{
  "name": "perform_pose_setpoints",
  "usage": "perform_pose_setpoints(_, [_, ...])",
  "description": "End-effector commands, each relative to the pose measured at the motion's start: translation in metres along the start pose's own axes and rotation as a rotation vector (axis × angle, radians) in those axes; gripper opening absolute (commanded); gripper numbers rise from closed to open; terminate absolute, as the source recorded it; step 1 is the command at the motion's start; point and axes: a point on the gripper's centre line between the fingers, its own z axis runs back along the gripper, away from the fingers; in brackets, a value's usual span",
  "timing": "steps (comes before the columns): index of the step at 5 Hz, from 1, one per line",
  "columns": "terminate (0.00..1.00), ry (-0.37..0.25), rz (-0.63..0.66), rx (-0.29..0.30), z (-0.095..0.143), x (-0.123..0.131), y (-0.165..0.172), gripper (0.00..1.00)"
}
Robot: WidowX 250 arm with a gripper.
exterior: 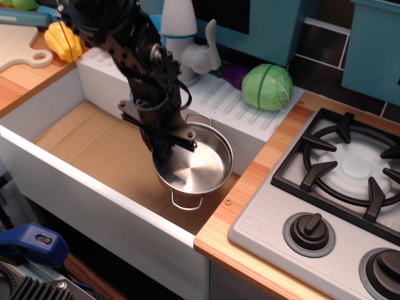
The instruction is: Put pot or pan in sink
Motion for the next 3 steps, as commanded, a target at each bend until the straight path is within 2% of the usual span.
perform_pose_setpoints(1, [0.0,-0.049,0.0,-0.026,-0.0089,-0.0063,0.0087,0.0])
perform_pose_setpoints(2, [0.0,-0.049,0.0,-0.026,-0.0089,-0.0063,0.0087,1.0])
perform_pose_setpoints(3, [1.0,-0.049,0.0,-0.026,-0.0089,-0.0063,0.0087,1.0])
